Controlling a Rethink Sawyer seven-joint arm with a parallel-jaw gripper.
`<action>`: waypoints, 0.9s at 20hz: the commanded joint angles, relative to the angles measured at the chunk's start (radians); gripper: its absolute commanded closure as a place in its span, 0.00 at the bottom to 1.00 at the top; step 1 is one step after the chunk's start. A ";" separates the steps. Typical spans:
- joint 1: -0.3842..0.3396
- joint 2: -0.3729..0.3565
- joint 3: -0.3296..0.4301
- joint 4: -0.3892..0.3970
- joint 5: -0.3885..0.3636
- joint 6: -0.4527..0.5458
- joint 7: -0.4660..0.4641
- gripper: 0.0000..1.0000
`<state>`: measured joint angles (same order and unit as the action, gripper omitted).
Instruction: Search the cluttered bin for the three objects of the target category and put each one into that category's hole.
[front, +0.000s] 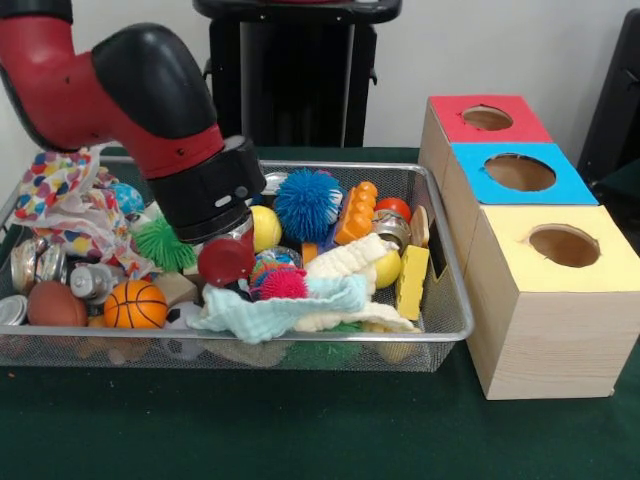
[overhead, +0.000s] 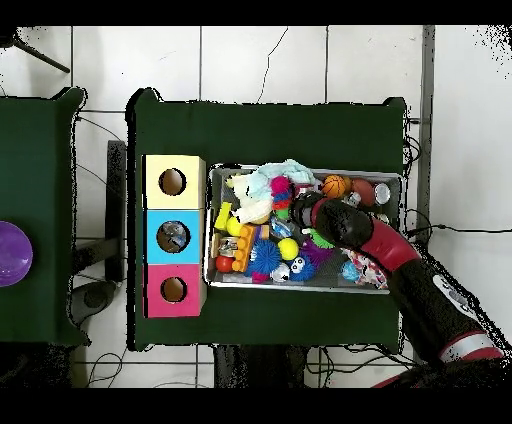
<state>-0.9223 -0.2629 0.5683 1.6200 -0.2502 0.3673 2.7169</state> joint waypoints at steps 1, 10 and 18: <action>-0.012 0.246 0.201 0.002 -0.044 -0.062 -0.216 0.00; 0.028 0.215 0.155 0.004 -0.030 -0.025 -0.109 0.00; 0.129 0.104 0.029 0.031 0.047 0.144 0.010 0.00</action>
<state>-0.9373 -0.2294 0.6153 1.6281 -0.2379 0.3886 2.7169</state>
